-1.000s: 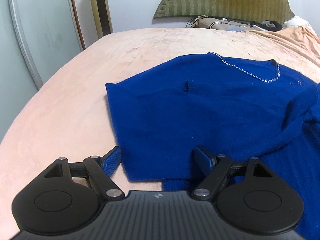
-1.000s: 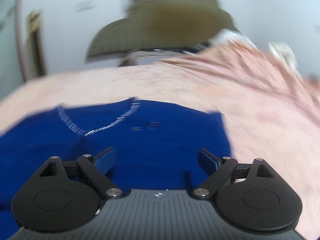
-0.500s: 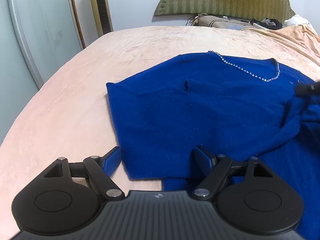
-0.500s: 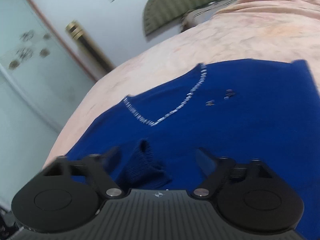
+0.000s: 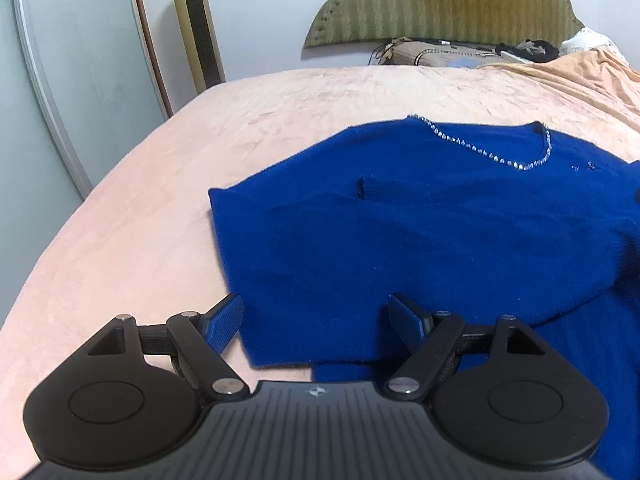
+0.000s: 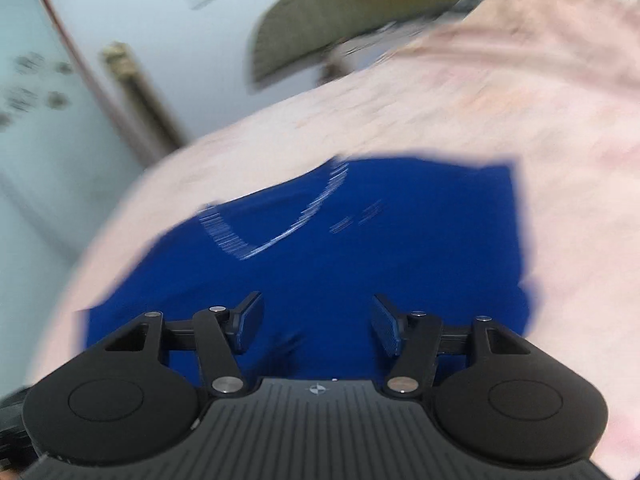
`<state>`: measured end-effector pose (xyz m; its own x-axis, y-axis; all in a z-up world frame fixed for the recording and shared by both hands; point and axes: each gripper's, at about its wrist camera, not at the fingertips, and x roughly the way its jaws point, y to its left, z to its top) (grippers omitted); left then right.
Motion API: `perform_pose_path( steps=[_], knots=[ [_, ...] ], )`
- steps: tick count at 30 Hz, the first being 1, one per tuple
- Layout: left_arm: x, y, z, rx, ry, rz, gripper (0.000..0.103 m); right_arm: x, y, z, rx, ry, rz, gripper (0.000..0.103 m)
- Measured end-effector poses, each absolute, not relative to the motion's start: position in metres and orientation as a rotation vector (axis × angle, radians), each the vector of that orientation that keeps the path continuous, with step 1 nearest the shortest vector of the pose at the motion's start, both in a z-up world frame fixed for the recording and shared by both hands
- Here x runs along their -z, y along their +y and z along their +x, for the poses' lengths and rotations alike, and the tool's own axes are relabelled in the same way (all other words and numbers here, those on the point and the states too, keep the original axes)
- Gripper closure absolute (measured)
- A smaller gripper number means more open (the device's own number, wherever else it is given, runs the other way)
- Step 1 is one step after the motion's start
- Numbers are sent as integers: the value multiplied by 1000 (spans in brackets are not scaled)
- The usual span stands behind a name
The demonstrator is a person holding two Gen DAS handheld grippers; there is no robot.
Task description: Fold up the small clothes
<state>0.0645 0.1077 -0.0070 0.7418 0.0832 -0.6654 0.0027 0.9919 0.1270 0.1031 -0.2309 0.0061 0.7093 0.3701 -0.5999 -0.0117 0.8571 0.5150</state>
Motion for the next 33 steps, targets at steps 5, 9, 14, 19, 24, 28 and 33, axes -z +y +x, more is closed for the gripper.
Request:
perform_pose_path(
  steps=[5,9,14,19,24,28,33],
  knots=[
    [-5,103,57,-9,693,104,23,22,-231,97,-275,820,620,41],
    [-6,81,47,105,650,180,23,24,-213,106,-359,844,600,51],
    [2,44,38,197,549,411,15,-2,-185,119,-363,844,387,92],
    [13,16,64,132,436,617,13,-63,-170,143,-445,720,324,93],
    [4,27,118,-9,447,568,13,-115,-176,172,-438,594,308,93],
    [-16,53,138,-65,456,425,11,-130,-204,177,-369,510,327,93],
    [-10,68,145,-78,514,398,7,-76,-255,189,-187,614,410,93]
  ],
)
